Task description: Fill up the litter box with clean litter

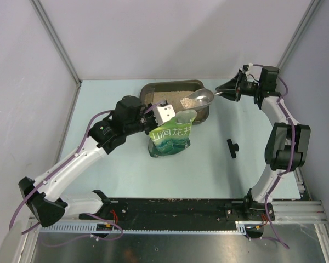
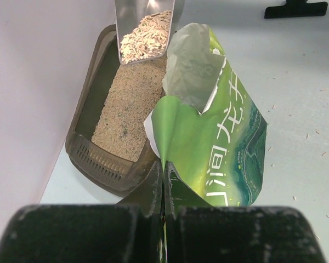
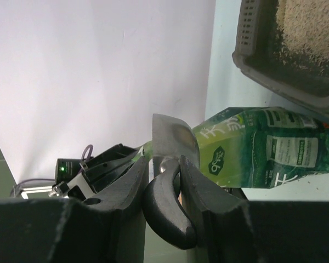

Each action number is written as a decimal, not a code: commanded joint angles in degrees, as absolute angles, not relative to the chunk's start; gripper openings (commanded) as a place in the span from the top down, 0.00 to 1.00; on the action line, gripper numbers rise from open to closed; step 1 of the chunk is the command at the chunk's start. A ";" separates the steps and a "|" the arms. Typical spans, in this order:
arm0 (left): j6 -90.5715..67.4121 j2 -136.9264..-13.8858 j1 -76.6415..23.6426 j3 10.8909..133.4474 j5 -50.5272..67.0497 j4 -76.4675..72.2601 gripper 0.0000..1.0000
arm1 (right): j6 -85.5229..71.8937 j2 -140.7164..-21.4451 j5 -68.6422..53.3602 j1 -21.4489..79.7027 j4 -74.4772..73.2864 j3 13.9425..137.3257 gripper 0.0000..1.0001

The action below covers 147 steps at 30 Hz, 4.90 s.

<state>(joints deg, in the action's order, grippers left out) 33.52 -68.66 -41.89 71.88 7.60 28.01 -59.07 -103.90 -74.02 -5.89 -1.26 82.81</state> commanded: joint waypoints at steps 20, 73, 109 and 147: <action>42.34 -65.22 -41.84 69.18 1.85 29.09 1.00 | -51.69 -127.00 -65.75 -6.68 -4.56 111.61 1.00; 38.94 -58.00 -36.56 68.73 10.90 25.49 1.00 | 6.41 -98.09 -11.87 14.58 -22.95 103.64 1.00; 28.12 -63.11 -36.65 70.75 14.50 22.32 1.00 | 2.82 -100.62 -54.93 -10.02 -44.74 78.84 1.00; 26.46 -62.40 -36.65 68.73 15.99 21.88 1.00 | -3.77 -85.10 -38.30 -3.12 -40.44 81.82 0.03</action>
